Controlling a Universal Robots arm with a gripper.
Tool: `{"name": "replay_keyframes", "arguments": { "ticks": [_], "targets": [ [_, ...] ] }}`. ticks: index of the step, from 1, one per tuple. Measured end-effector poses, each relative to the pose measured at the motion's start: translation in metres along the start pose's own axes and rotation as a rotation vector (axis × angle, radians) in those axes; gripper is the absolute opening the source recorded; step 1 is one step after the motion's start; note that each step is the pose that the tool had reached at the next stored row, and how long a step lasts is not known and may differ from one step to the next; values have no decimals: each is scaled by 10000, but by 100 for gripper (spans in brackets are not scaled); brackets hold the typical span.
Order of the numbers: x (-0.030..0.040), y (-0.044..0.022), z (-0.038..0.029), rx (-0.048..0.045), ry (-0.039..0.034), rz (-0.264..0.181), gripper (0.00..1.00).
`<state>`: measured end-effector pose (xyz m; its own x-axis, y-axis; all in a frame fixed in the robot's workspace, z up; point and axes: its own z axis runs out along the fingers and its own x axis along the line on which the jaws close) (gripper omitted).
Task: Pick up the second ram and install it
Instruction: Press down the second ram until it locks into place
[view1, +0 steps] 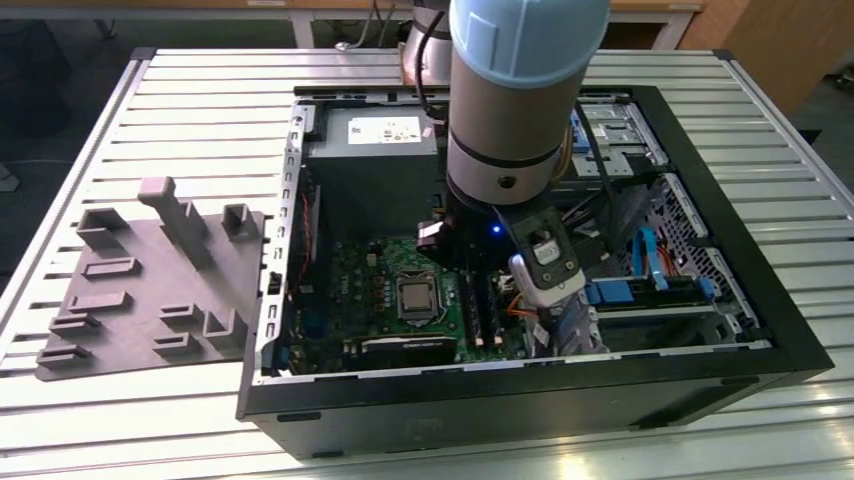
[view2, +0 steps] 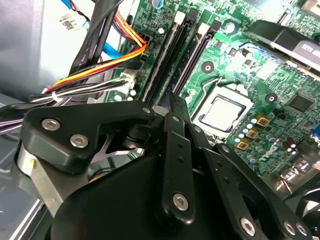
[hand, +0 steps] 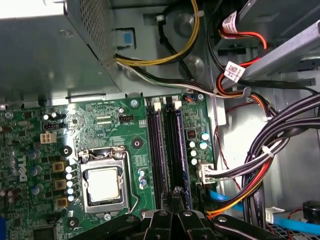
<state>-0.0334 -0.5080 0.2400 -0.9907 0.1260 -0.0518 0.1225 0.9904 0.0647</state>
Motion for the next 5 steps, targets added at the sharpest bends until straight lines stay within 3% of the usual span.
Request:
{"name": "replay_keyframes", "arguments": {
  "ticks": [5],
  "targets": [
    [0, 1, -1, 0, 0, 1, 11]
  ]
}}
